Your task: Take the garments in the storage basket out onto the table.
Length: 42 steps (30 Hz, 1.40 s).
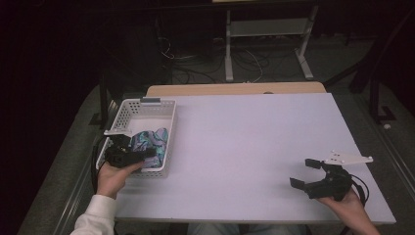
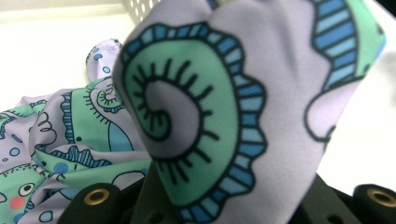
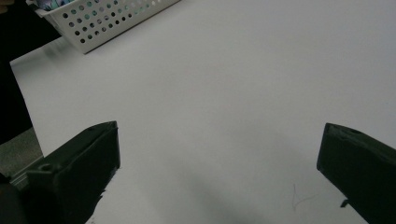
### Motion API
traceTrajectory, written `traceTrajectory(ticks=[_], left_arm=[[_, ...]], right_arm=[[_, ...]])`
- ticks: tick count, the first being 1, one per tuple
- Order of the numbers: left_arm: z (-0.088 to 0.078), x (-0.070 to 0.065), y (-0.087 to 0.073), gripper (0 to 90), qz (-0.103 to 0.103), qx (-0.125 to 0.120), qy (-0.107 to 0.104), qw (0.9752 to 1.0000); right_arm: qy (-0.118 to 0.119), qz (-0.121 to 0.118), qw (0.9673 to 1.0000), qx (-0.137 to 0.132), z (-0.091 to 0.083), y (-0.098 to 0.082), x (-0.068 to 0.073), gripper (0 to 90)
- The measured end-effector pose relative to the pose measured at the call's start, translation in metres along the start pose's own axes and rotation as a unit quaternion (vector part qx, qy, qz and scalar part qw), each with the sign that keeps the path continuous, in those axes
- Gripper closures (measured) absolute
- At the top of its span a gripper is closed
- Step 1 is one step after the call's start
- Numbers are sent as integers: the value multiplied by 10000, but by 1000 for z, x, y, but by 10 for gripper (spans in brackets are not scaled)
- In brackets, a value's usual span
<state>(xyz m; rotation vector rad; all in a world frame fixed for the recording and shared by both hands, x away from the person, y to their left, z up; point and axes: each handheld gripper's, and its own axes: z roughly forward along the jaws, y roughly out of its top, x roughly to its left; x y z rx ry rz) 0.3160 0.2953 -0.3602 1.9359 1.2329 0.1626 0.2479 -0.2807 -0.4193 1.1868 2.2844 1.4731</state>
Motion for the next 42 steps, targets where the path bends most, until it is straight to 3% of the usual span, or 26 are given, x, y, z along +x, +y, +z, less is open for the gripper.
traceTrajectory(ticks=[14,34,42], left_arm=[[-21,2,26,750,-213,-242,-239,9992],[-60,0,65,751,-255,-671,-192,9972],[-72,-1,80,750,-226,-712,-158,9971]], right_arm=[[10,21,10000,-23,0,0,0,0],[49,2,10000,-11,1,0,0,0],[40,13,10000,-28,1,0,-1,0]])
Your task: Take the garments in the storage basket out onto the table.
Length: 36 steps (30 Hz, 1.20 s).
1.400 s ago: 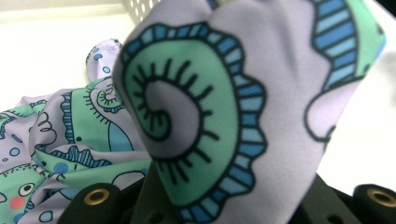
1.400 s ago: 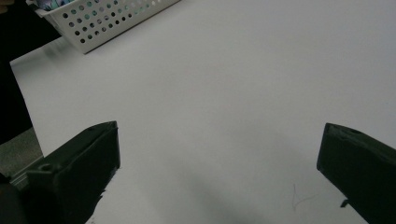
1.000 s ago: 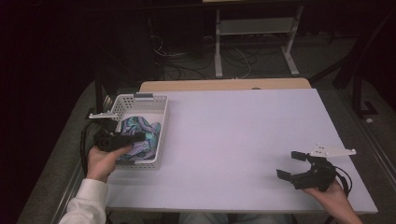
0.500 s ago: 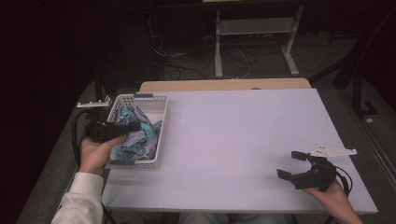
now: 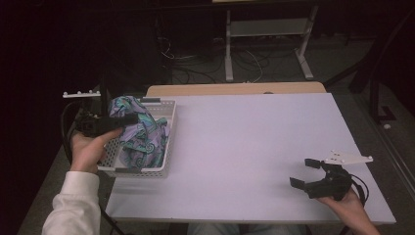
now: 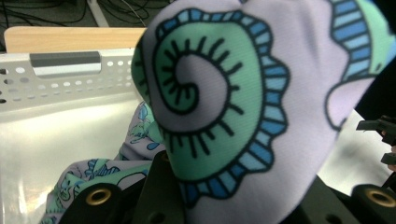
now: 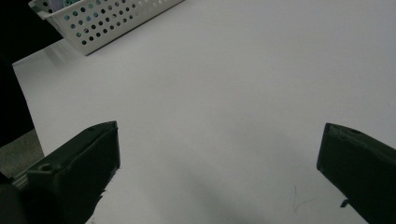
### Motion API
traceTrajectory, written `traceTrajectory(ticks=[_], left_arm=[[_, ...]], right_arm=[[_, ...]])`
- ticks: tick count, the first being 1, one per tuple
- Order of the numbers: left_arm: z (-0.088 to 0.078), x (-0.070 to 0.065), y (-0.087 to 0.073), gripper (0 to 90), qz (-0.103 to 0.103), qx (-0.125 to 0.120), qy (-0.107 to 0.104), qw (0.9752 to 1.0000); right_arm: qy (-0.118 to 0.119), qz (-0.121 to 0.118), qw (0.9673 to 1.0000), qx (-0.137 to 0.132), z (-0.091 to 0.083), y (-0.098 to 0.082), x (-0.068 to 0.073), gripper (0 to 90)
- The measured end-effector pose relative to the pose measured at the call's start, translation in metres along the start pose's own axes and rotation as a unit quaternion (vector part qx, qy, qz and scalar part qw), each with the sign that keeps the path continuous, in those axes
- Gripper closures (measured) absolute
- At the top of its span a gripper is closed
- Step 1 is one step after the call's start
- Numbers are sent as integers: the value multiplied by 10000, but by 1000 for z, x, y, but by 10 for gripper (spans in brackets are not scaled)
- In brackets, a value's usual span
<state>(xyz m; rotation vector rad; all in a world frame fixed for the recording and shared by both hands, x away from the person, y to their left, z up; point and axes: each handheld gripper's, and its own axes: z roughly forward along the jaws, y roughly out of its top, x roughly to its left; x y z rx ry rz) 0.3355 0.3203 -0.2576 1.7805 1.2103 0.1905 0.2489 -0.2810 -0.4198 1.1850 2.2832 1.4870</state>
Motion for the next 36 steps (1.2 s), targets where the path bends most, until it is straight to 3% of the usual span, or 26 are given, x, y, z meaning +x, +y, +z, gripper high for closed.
traceTrajectory(ticks=[19,36], left_arm=[[-16,-8,34,750,110,40,150,9998],[-27,-30,77,750,388,9,108,9992]], right_arm=[[12,-15,10000,34,1,0,0,0],[14,-25,10000,36,1,0,1,0]])
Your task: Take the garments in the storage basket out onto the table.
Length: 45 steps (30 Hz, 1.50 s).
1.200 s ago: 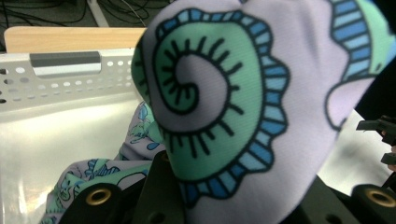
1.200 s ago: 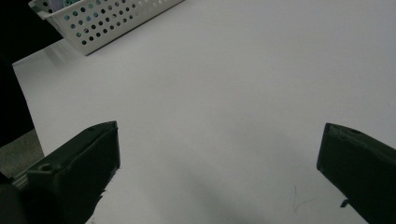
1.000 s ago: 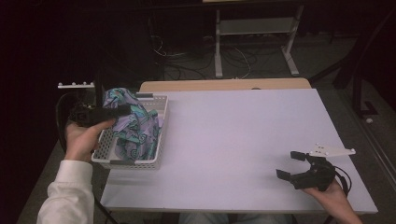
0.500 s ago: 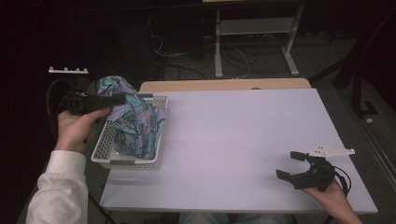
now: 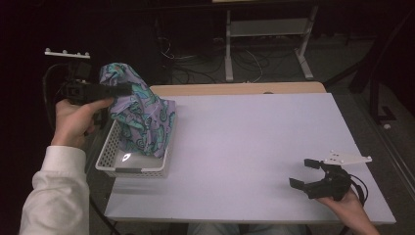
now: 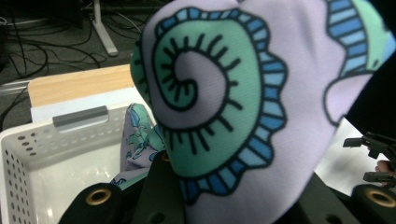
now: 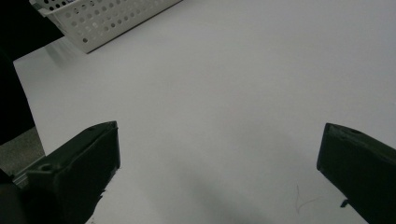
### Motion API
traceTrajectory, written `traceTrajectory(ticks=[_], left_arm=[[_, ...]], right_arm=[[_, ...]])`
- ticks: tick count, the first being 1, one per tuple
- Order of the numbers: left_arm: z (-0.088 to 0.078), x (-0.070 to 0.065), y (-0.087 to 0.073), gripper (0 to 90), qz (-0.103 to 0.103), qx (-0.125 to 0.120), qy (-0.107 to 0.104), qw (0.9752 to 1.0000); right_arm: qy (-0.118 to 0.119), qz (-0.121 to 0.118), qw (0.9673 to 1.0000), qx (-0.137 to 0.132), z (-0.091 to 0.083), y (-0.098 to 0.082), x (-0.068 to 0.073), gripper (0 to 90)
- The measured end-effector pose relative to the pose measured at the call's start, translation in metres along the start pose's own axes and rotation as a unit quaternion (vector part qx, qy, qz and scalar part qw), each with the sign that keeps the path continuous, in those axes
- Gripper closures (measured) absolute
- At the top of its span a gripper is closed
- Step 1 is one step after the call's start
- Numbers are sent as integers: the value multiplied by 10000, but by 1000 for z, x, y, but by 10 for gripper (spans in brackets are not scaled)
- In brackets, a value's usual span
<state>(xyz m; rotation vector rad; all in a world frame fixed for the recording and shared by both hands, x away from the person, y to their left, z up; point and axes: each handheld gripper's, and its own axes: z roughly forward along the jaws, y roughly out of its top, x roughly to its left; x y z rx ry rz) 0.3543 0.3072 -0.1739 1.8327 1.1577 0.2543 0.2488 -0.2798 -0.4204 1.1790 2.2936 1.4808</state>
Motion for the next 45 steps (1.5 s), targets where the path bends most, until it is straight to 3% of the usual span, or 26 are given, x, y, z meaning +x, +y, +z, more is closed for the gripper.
traceTrajectory(ticks=[21,28,45], left_arm=[[-2,-28,34,750,309,-90,-39,9995],[-1,-37,44,750,354,-222,-142,9990],[24,-67,67,750,594,-201,-396,9972]], right_arm=[[9,7,10000,3,0,0,0,0],[3,2,10000,-4,0,0,0,0],[17,-1,10000,-5,0,1,0,0]])
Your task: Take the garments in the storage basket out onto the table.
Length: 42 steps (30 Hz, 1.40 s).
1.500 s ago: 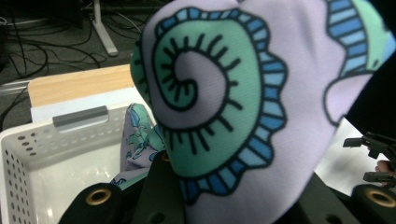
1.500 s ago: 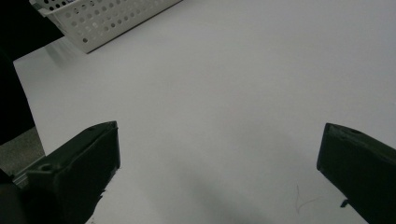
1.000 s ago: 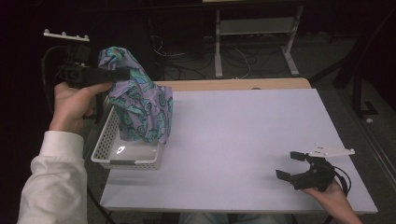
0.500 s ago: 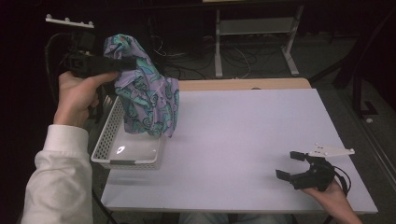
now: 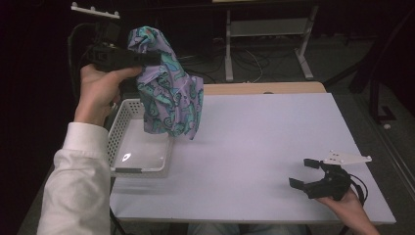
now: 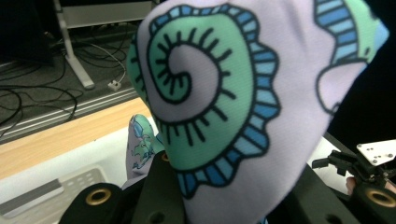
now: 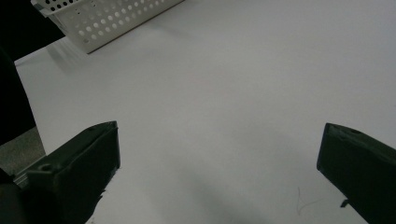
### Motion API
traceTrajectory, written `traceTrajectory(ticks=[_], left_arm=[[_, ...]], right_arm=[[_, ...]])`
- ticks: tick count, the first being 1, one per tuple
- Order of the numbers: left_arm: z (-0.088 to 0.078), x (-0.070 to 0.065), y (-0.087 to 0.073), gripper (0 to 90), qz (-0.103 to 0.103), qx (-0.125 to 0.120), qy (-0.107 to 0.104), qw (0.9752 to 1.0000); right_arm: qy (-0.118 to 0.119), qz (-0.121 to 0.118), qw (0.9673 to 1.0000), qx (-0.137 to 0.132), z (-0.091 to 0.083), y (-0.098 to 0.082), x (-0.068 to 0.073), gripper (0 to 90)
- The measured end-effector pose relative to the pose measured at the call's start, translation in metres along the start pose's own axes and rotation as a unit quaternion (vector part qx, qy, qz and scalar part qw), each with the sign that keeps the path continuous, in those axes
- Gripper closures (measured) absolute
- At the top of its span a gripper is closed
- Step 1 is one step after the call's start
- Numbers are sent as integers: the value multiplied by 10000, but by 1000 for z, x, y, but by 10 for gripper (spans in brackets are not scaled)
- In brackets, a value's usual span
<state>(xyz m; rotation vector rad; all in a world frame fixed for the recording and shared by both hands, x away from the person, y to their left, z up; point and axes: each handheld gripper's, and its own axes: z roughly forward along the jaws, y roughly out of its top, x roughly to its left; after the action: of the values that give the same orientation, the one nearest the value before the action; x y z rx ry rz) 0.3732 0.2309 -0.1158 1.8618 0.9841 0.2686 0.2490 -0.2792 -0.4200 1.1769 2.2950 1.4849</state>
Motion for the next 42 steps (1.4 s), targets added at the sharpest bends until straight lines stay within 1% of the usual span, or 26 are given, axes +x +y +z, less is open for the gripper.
traceTrajectory(ticks=[9,16,18,19,20,23,26,29,32,41,42], left_arm=[[15,-16,9,749,146,2,-195,9997],[25,-22,12,749,199,5,-291,9994],[28,-23,11,749,207,0,-341,9992],[33,-25,11,749,219,26,-379,9990],[33,-25,11,749,219,26,-379,9990],[42,-27,11,749,227,60,-430,9988],[45,-28,11,749,250,84,-458,9986],[51,-29,10,749,291,160,-492,9982],[54,-30,10,749,292,176,-508,9981],[71,-32,7,749,271,239,-614,9975],[72,-32,7,749,294,256,-629,9973]], right_arm=[[10,6,10000,-3,0,0,0,0],[15,-20,10000,10,1,0,0,0],[16,-18,10000,11,1,0,0,0],[23,-20,10000,19,1,0,1,0],[23,-20,10000,19,1,0,1,0],[32,-18,10000,26,1,0,1,0],[13,-30,10000,4,1,0,1,0],[9,-8,10000,-7,0,0,1,0],[4,-6,10000,-7,-1,0,1,0],[11,-11,10000,-2,-1,0,1,0],[13,-11,10000,-5,-1,0,1,0]])
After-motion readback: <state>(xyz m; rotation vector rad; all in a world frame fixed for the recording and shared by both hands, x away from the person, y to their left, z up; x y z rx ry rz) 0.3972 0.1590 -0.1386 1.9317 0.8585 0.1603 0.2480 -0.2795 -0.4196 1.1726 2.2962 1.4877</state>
